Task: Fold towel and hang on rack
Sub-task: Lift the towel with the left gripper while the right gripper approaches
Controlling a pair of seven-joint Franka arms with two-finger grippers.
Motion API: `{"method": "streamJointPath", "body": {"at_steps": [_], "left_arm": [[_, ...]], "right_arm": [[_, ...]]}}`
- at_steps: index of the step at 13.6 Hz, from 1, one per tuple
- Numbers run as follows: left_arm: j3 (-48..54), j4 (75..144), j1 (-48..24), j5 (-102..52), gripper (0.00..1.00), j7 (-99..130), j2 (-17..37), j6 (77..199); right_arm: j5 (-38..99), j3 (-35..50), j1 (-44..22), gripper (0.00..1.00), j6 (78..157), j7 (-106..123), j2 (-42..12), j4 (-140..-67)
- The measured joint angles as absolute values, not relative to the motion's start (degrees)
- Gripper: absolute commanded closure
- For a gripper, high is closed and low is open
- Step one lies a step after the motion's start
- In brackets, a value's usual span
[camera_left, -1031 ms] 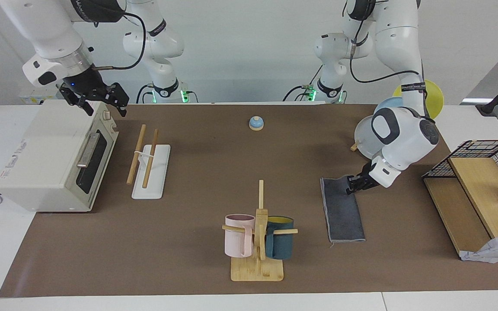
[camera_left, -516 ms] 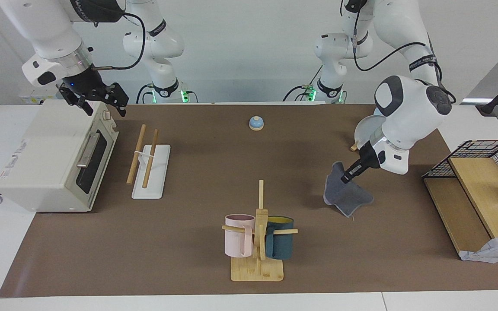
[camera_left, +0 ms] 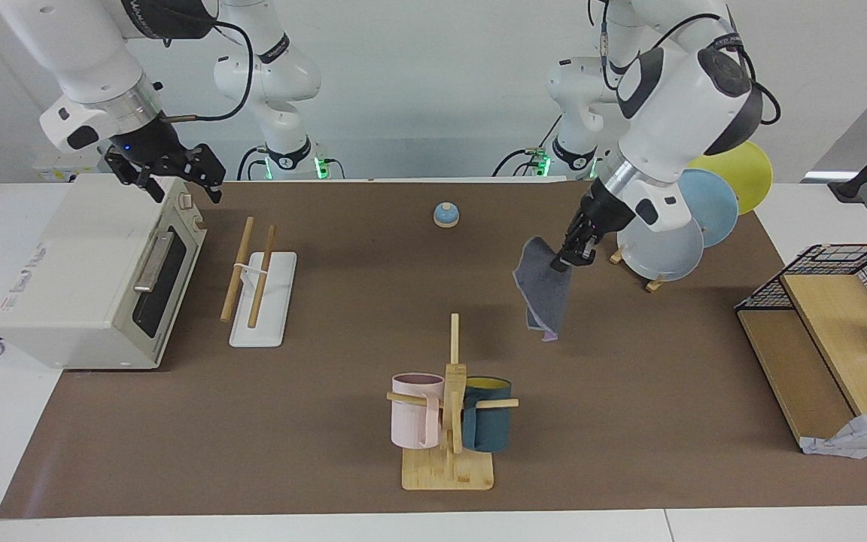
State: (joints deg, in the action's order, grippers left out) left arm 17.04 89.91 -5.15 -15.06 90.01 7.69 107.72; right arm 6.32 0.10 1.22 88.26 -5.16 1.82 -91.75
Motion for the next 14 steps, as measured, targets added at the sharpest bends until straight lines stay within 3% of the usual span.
{"method": "streamJointPath", "body": {"at_steps": [6,11,14], "left_arm": [[21.1,89.9,-5.6,-18.3,1.0,115.0,4.6,108.9],[22.6,90.6,-7.0,-18.6,1.0,130.0,4.2,114.0],[22.7,92.1,-8.0,-18.6,1.0,132.1,3.5,115.6]], "right_arm": [[29.9,0.3,-0.3,0.0,102.1,-38.6,2.2,-96.9],[43.8,0.4,-9.0,0.0,118.3,-71.7,3.1,-102.2],[46.0,0.4,-14.2,0.0,123.7,-80.5,4.3,-105.8]]}}
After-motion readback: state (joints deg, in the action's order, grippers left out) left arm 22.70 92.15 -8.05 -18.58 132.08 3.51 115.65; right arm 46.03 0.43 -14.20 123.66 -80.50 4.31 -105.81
